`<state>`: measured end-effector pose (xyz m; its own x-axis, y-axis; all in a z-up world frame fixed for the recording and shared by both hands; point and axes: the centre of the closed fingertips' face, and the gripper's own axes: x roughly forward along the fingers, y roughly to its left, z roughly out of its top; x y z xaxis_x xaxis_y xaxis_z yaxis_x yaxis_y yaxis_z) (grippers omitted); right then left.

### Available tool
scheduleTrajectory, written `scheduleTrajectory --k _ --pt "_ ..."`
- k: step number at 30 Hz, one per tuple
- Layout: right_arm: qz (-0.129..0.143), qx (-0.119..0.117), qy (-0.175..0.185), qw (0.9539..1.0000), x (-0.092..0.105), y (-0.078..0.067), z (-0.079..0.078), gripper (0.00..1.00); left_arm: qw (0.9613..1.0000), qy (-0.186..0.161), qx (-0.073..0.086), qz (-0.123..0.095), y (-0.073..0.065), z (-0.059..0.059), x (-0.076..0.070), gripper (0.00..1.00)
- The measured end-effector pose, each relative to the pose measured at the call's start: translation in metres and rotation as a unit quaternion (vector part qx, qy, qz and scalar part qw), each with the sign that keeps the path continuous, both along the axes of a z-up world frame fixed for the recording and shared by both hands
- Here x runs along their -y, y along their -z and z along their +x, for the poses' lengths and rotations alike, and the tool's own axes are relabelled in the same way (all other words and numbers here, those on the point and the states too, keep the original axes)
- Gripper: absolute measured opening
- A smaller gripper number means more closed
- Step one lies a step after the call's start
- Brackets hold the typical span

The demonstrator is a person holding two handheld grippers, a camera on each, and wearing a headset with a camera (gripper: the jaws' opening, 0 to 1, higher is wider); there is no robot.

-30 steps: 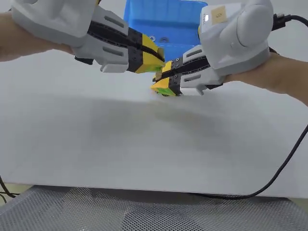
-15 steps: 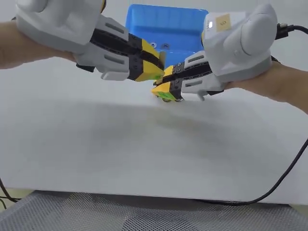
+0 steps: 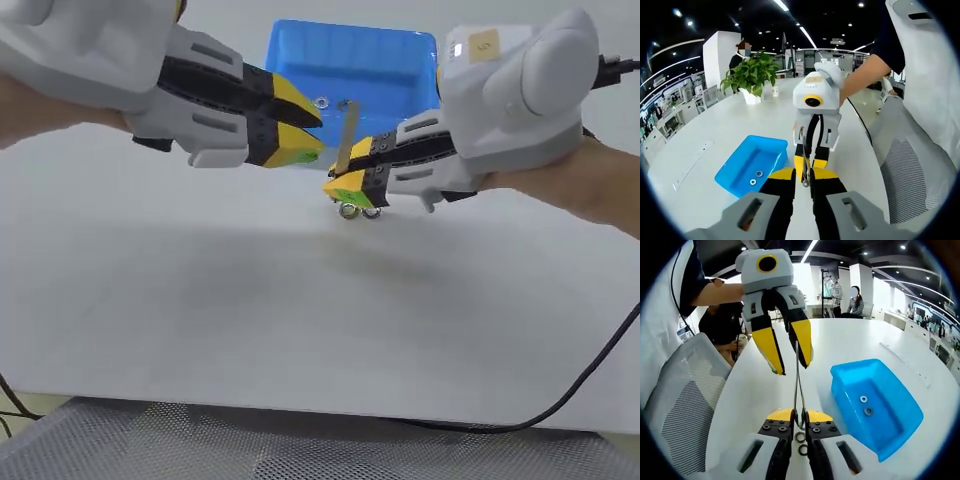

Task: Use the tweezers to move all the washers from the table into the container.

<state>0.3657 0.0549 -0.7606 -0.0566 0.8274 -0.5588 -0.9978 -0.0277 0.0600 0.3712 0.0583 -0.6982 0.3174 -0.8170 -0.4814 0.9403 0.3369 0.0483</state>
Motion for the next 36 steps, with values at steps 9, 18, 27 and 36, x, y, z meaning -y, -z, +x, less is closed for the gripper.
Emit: scheduleTrajectory --k 9,18,27,36 --pt "0.007 0.002 0.016 0.9998 0.009 -0.025 0.002 0.09 0.9985 -0.051 0.012 -0.015 -0.006 0.005 -0.018 0.15" --pt "0.029 0.011 0.035 0.9989 0.015 -0.057 0.011 0.09 0.9949 -0.094 0.011 -0.036 -0.011 0.007 -0.023 0.16" --pt "0.046 0.028 0.062 0.9966 0.016 -0.086 0.043 0.09 0.9916 -0.12 0.009 -0.048 -0.009 -0.004 -0.03 0.17" --pt "0.041 0.045 0.078 0.9951 0.004 -0.077 0.086 0.09 0.9889 -0.138 -0.009 -0.053 -0.003 -0.007 -0.03 0.3"
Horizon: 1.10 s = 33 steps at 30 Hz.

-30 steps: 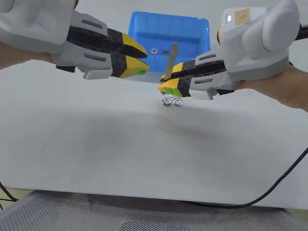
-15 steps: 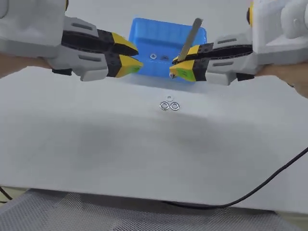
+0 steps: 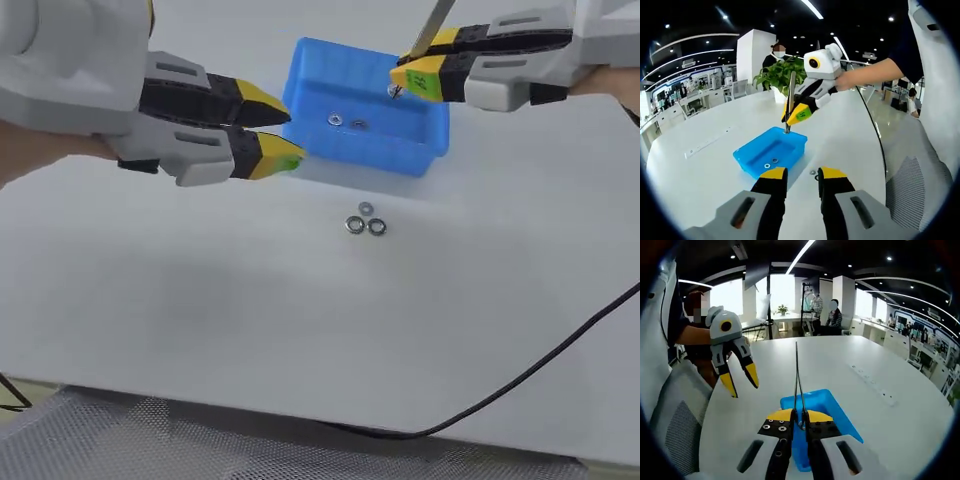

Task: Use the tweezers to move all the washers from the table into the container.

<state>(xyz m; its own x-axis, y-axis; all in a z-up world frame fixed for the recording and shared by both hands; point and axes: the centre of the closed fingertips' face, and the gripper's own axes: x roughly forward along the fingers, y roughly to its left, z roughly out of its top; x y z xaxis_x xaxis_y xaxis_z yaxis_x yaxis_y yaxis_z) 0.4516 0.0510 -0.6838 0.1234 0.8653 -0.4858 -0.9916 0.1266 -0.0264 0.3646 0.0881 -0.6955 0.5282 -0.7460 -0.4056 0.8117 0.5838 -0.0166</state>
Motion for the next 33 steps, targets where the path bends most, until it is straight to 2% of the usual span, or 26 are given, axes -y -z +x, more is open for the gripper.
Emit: scheduleTrajectory --k 2,5,10,13,17,19,20,23,26,28,33 --pt "-0.001 0.0 0.004 1.0 -0.001 0.002 0.006 0.09 1.0 -0.007 0.0 0.001 0.002 0.001 -0.003 0.33" --pt "-0.003 -0.001 0.008 1.0 -0.003 0.009 0.018 0.09 0.9997 -0.022 -0.007 0.005 0.008 0.0 -0.009 0.42" --pt "-0.012 -0.005 0.012 0.9998 -0.006 0.028 0.039 0.09 0.9989 -0.04 -0.021 0.014 0.017 -0.001 -0.019 0.49" --pt "-0.017 -0.009 0.015 0.9997 -0.008 0.037 0.045 0.09 0.9984 -0.05 -0.026 0.007 0.019 -0.001 -0.021 0.51" --pt "-0.024 -0.01 0.015 0.9996 -0.01 0.047 0.049 0.09 0.9975 -0.062 -0.034 -0.006 0.021 0.001 -0.022 0.53" --pt "-0.029 -0.007 0.016 0.9994 -0.01 0.052 0.05 0.09 0.9951 -0.074 -0.052 -0.039 0.019 0.003 -0.02 0.54" --pt "-0.03 -0.007 0.017 0.9994 -0.01 0.053 0.051 0.09 0.9944 -0.077 -0.055 -0.047 0.018 0.003 -0.019 0.55" --pt "-0.032 -0.009 0.016 0.9993 -0.012 0.06 0.051 0.09 0.9953 -0.075 -0.048 -0.04 0.02 0.005 -0.021 0.58" --pt "-0.039 -0.005 0.013 0.9992 -0.013 0.068 0.05 0.09 0.9958 -0.073 -0.051 -0.024 0.028 0.006 -0.02 0.65" --pt "-0.043 0.0 0.016 0.999 -0.014 0.074 0.053 0.09 0.9958 -0.072 -0.053 -0.02 0.027 0.005 -0.017 0.68" --pt "-0.039 -0.002 0.025 0.9989 -0.021 0.081 0.059 0.09 0.9941 -0.084 -0.06 -0.033 0.031 0.006 -0.019 0.72"
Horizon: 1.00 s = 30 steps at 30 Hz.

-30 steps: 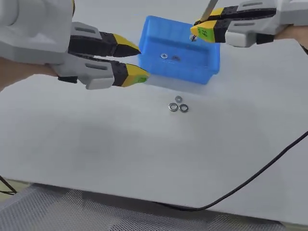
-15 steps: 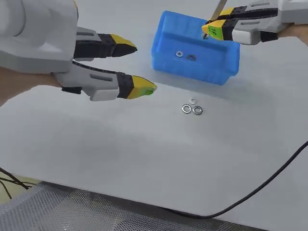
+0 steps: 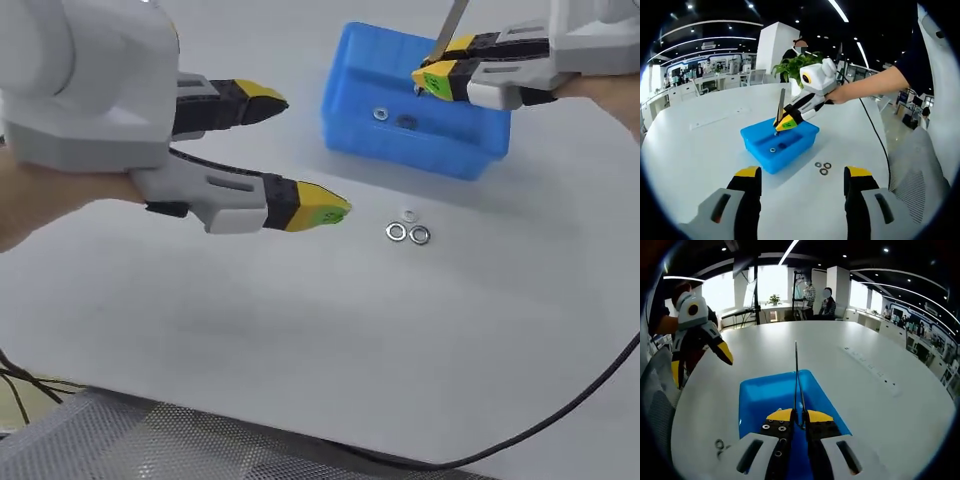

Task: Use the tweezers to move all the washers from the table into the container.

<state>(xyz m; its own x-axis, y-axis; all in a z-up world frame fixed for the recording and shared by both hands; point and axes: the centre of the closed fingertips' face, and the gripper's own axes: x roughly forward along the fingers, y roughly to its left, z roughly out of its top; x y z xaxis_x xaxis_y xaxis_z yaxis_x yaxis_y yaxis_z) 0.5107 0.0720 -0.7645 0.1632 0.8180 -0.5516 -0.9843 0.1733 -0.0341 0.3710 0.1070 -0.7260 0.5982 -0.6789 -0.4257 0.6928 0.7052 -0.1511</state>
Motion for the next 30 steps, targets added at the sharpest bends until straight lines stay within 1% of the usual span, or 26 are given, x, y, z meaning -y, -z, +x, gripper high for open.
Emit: scheduleTrajectory --k 1,2,3,6,8,11,13,16,17,20,23,25,27,30 --pt "-0.003 0.0 0.0 1.0 -0.001 0.003 0.0 0.09 1.0 -0.001 -0.001 -0.002 0.0 0.0 -0.001 0.72" --pt "-0.004 0.001 -0.001 1.0 -0.002 0.002 0.0 0.09 1.0 -0.005 -0.003 -0.008 0.0 0.001 -0.002 0.73" --pt "-0.004 0.0 -0.001 1.0 -0.003 0.001 -0.001 0.1 0.9999 -0.007 -0.004 -0.011 -0.001 0.001 -0.002 0.73" --pt "-0.004 0.0 0.002 1.0 -0.004 0.005 -0.001 0.1 0.9997 -0.013 -0.004 -0.019 -0.004 0.002 0.0 0.74" --pt "-0.004 -0.005 0.003 1.0 -0.004 0.006 -0.002 0.1 0.9997 -0.013 -0.004 -0.019 -0.004 0.002 -0.001 0.74" --pt "-0.009 0.002 0.002 1.0 -0.003 0.009 -0.003 0.1 0.9998 -0.013 -0.005 -0.016 -0.003 0.002 -0.001 0.74" --pt "-0.007 -0.004 0.004 1.0 -0.003 0.01 -0.004 0.1 0.9998 -0.01 -0.008 -0.015 -0.003 0.001 0.0 0.74" --pt "-0.011 -0.002 0.002 0.9999 -0.002 0.013 -0.006 0.1 0.9999 -0.007 -0.01 -0.011 -0.001 -0.001 0.002 0.74" --pt "-0.006 0.001 0.002 1.0 -0.002 0.011 -0.008 0.1 0.9999 -0.006 -0.01 -0.01 -0.001 -0.001 0.002 0.74" --pt "-0.007 -0.001 0.004 1.0 -0.001 0.012 -0.007 0.1 0.9999 -0.003 -0.012 -0.009 -0.001 -0.003 0.004 0.73" --pt "-0.006 0.0 0.002 1.0 -0.001 0.012 -0.008 0.1 0.9999 -0.001 -0.011 -0.008 -0.001 -0.003 0.004 0.73" --pt "-0.006 0.001 0.002 1.0 0.0 0.012 -0.008 0.1 0.9999 0.001 -0.008 -0.01 -0.004 0.0 0.005 0.74" --pt "-0.008 0.004 0.001 1.0 -0.001 0.01 -0.012 0.1 0.9999 0.001 -0.004 -0.012 -0.007 0.004 0.006 0.74" --pt "-0.01 0.006 -0.001 0.9999 0.0 0.009 -0.014 0.1 0.9998 0.006 0.006 -0.018 -0.014 0.015 0.009 0.74"
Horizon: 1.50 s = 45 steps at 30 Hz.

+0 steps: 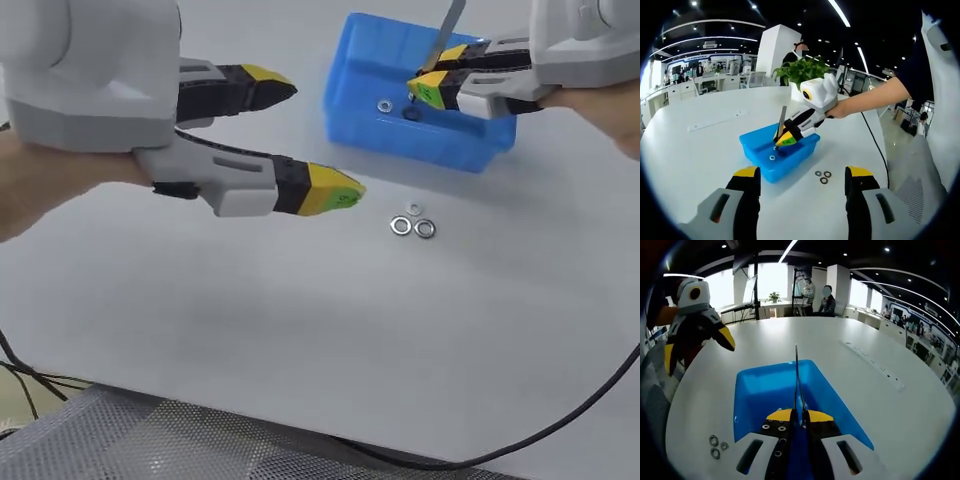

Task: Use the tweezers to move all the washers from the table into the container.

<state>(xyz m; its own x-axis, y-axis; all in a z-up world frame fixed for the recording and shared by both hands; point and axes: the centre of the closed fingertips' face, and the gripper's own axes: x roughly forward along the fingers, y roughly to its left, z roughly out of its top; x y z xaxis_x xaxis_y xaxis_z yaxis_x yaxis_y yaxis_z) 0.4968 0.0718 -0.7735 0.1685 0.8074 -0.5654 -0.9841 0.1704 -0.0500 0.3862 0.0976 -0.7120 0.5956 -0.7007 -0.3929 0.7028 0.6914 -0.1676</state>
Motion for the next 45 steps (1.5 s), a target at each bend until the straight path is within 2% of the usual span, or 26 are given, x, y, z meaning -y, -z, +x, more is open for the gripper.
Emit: scheduleTrajectory --k 1,3,4,5,6,7,8,9,10,12,14,15,16,17,18,20,25,27,29,31,35,43,44,45 --pt "-0.001 0.001 -0.001 1.0 0.0 0.0 -0.001 0.1 1.0 0.002 0.004 -0.001 -0.002 0.005 0.001 0.74" --pt "-0.002 0.002 -0.002 1.0 0.001 -0.001 -0.002 0.1 0.9989 0.028 0.03 0.021 -0.006 0.017 0.007 0.74" --pt "-0.002 0.002 -0.002 1.0 0.001 -0.001 -0.002 0.1 0.9981 0.038 0.044 0.018 -0.01 0.026 0.013 0.73" --pt "-0.002 0.002 -0.002 1.0 0.002 -0.001 -0.003 0.1 0.9983 0.036 0.044 0.011 -0.011 0.033 0.015 0.72" --pt "-0.003 0.002 -0.002 1.0 0.002 -0.002 -0.003 0.1 0.9983 0.04 0.041 0.014 -0.009 0.042 0.017 0.71" --pt "-0.004 0.003 -0.003 1.0 0.002 -0.002 -0.004 0.1 0.9978 0.044 0.044 0.025 -0.008 0.048 0.018 0.69" --pt "-0.006 0.006 -0.003 1.0 0.002 -0.002 -0.004 0.1 0.9961 0.049 0.06 0.043 -0.008 0.056 0.018 0.67" --pt "-0.006 0.005 -0.004 1.0 0.002 -0.002 -0.004 0.1 0.994 0.063 0.08 0.039 -0.013 0.065 0.026 0.64" --pt "-0.006 0.004 -0.005 1.0 0.002 -0.002 -0.005 0.1 0.994 0.068 0.08 0.029 -0.015 0.071 0.03 0.63" --pt "-0.006 0.004 -0.005 1.0 0.003 -0.003 -0.006 0.1 0.9933 0.085 0.07 0.034 -0.015 0.083 0.037 0.63" --pt "-0.006 0.003 -0.005 1.0 0.004 -0.004 -0.008 0.1 0.9921 0.097 0.073 0.033 -0.017 0.094 0.044 0.61" --pt "-0.006 0.003 -0.005 1.0 0.005 -0.004 -0.009 0.1 0.9916 0.101 0.076 0.026 -0.017 0.1 0.047 0.58" --pt "-0.006 0.002 -0.006 1.0 0.004 -0.003 -0.007 0.1 0.991 0.106 0.075 0.031 -0.016 0.103 0.048 0.54" --pt "-0.006 0.001 -0.005 1.0 0.004 -0.003 -0.006 0.1 0.9901 0.112 0.075 0.038 -0.014 0.105 0.049 0.5" --pt "-0.006 0.001 -0.005 1.0 0.004 -0.003 -0.006 0.1 0.9885 0.12 0.083 0.039 -0.015 0.108 0.052 0.42" --pt "-0.006 0.001 -0.005 1.0 0.004 -0.003 -0.007 0.1 0.9878 0.127 0.085 0.027 -0.018 0.113 0.056 0.33" --pt "-0.005 0.0 -0.004 1.0 0.003 -0.002 -0.005 0.1 0.9872 0.137 0.079 0.023 -0.02 0.123 0.061 0.32" --pt "-0.006 0.001 -0.007 1.0 0.003 -0.003 -0.005 0.1 0.9869 0.14 0.075 0.028 -0.017 0.125 0.062 0.26" --pt "-0.007 0.001 -0.007 0.9999 0.002 -0.003 -0.005 0.1 0.9848 0.151 0.075 0.043 -0.013 0.124 0.061 0.24" --pt "-0.007 0.002 -0.008 0.9999 0.001 -0.003 -0.006 0.1 0.9838 0.162 0.064 0.042 -0.012 0.121 0.062 0.2" --pt "-0.007 0.002 -0.01 0.9999 0.0 -0.001 -0.003 0.1 0.9809 0.177 0.063 0.052 -0.009 0.117 0.063 0.09" --pt "-0.013 0.009 -0.014 0.9998 0.0 -0.001 -0.003 0.11 0.9754 0.195 0.075 0.071 -0.009 0.117 0.064 0.08" --pt "-0.014 0.011 -0.013 0.9998 0.0 -0.001 -0.003 0.12 0.9735 0.198 0.082 0.08 -0.009 0.118 0.064 0.07" --pt "-0.015 0.013 -0.013 0.9997 0.001 -0.002 -0.003 0.12 0.9705 0.198 0.098 0.096 -0.009 0.12 0.063 0.05"
